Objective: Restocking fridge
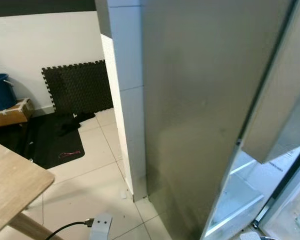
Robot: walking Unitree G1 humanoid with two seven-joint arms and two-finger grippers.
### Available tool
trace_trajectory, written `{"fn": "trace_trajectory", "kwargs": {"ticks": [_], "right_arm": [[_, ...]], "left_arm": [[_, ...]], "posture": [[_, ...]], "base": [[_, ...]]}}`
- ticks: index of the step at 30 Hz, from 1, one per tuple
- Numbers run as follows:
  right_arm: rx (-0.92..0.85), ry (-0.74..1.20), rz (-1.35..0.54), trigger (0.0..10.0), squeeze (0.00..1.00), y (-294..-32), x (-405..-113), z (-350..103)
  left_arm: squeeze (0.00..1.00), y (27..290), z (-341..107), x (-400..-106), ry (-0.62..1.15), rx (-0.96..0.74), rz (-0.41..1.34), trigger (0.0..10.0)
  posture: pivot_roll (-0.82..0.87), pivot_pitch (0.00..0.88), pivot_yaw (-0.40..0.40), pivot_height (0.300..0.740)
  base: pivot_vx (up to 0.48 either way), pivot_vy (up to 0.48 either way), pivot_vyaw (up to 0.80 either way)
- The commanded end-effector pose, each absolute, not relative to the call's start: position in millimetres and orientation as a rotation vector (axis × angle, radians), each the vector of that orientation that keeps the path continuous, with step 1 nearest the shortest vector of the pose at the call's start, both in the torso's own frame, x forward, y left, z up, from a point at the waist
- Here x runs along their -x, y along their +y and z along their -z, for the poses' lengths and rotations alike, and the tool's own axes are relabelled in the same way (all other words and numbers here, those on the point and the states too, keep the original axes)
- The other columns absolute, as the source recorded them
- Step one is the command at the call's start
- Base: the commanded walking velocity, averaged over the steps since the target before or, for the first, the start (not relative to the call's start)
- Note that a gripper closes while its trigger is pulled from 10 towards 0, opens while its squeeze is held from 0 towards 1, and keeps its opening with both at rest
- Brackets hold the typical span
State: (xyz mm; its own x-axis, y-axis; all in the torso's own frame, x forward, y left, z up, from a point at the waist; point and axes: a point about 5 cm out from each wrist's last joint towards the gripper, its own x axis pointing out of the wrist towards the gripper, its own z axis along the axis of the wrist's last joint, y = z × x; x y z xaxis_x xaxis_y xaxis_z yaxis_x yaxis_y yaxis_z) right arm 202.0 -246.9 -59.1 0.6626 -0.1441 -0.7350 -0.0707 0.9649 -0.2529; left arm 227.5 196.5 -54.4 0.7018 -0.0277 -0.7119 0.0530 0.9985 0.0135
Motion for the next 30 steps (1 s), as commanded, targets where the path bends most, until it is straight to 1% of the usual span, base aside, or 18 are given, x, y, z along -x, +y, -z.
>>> {"fn": "trace_trajectory", "kwargs": {"ticks": [1, 30], "right_arm": [[0.277, 0.844, 0.048, 10.0, 0.0, -249.0, -202.5, 58.2], [0.299, 0.835, 0.007, 10.0, 0.0, -248.1, -206.2, 56.1]], "left_arm": [[0.0, 199.9, 54.3, -226.1, 0.79, -0.039, 0.04, 10.0], [0.0, 196.5, 52.6, -227.6, 0.778, -0.027, 0.046, 10.0]], "posture": [[-0.11, 0.082, 0.011, 0.74], [-0.12, 0.09, 0.007, 0.74]], "base": [[0.0, -0.326, 0.0], [0.0, -0.327, 0.0]]}}
